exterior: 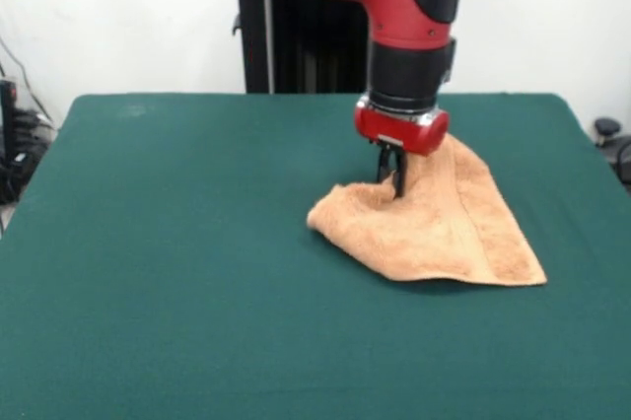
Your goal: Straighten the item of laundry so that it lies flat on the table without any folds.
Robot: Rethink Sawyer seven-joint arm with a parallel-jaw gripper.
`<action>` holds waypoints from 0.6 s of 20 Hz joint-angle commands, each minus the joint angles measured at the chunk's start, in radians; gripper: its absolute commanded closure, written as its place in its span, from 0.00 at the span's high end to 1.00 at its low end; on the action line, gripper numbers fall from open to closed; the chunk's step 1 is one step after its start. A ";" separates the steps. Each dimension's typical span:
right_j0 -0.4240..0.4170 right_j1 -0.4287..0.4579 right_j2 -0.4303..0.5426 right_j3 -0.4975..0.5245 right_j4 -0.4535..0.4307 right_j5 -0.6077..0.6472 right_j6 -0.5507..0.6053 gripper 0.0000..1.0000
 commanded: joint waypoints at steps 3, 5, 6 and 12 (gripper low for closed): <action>0.124 -0.067 0.003 0.262 0.116 0.125 0.309 0.00; 0.152 -0.152 -0.032 0.293 0.127 0.228 0.299 0.00; 0.150 -0.197 -0.034 0.307 0.132 0.289 0.302 0.00; 0.096 -0.232 0.081 0.367 0.184 0.282 0.342 0.00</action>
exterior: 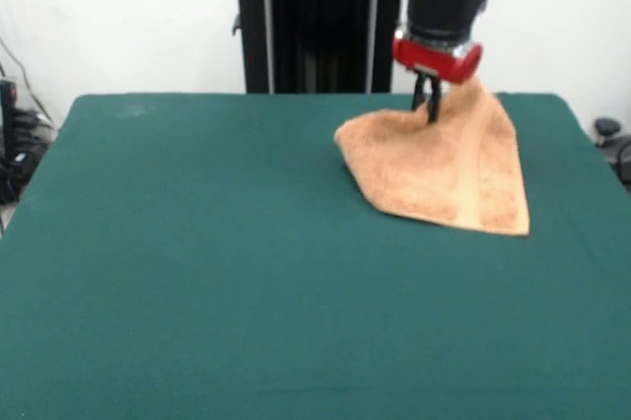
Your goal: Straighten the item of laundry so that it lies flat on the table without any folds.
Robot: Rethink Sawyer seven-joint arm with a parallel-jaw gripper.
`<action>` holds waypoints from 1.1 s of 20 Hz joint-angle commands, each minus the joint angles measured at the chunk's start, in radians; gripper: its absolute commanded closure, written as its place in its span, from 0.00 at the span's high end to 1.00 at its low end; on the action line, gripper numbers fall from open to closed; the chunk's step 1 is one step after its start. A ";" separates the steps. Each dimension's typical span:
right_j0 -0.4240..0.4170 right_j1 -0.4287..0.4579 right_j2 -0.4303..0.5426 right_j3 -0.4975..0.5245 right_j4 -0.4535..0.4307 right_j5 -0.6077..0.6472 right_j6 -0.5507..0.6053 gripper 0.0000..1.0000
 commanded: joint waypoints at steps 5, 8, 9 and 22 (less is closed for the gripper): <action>0.040 -0.091 0.047 0.105 0.093 0.146 0.227 0.00; 0.025 -0.194 -0.030 0.051 0.020 0.272 0.115 0.00; 0.016 -0.210 -0.038 0.039 0.007 0.299 0.097 0.00; -0.077 0.056 -0.053 -0.239 -0.153 0.161 -0.036 0.00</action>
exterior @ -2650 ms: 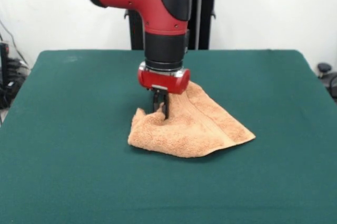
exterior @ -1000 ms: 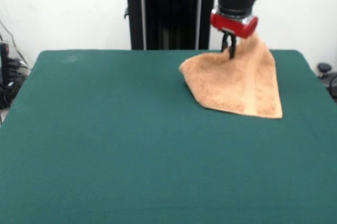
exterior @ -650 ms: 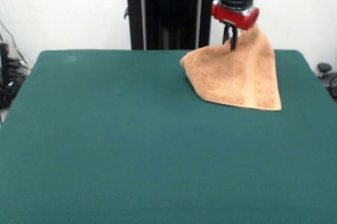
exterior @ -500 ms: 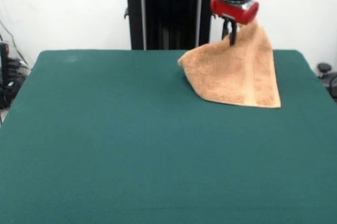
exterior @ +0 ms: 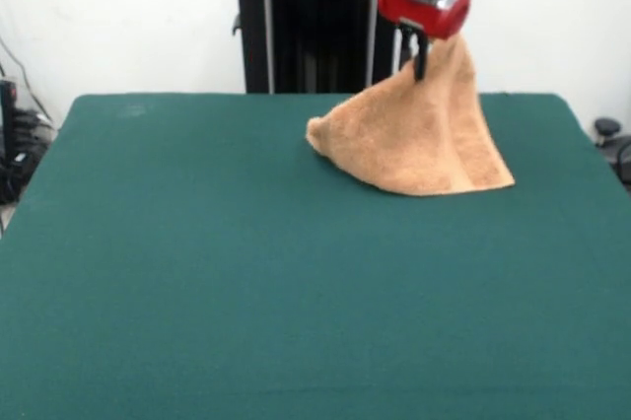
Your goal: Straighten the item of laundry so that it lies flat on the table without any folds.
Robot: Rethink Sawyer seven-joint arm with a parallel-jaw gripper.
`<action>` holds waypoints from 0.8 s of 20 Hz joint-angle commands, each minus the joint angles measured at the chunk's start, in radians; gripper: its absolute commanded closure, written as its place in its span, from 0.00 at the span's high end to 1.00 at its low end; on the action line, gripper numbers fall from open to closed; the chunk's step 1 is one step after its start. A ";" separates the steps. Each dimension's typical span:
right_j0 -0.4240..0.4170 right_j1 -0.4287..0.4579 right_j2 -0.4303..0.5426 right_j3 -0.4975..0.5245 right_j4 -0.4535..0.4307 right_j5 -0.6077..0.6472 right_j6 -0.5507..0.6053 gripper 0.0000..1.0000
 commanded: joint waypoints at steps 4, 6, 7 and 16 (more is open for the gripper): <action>-0.137 0.222 0.022 -0.298 -0.217 -0.006 -0.119 0.00; -0.168 0.233 0.035 -0.314 -0.266 -0.011 -0.121 0.00; -0.180 0.237 0.044 -0.319 -0.286 -0.012 -0.116 0.00; -0.104 0.239 0.011 -0.395 -0.348 0.098 0.008 0.00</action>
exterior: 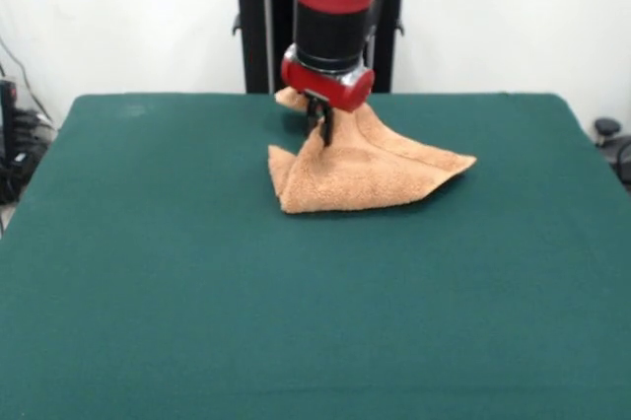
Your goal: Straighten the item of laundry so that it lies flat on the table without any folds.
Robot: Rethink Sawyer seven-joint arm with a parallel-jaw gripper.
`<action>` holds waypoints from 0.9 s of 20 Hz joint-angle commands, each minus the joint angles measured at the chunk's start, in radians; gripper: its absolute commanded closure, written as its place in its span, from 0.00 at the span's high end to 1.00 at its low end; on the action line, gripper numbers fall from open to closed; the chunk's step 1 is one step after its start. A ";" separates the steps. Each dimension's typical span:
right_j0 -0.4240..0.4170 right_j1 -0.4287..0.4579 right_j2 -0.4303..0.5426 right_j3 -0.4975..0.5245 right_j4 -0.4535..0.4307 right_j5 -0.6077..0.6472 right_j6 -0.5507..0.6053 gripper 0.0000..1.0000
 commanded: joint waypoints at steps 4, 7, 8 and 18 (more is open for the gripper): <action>0.072 0.024 0.058 -0.198 -0.030 0.167 -0.011 0.00; 0.042 0.024 0.112 -0.278 -0.042 0.245 -0.087 0.00; 0.027 0.033 0.138 -0.313 -0.048 0.273 -0.117 0.00; 0.012 0.081 0.170 -0.438 -0.041 0.368 -0.071 0.00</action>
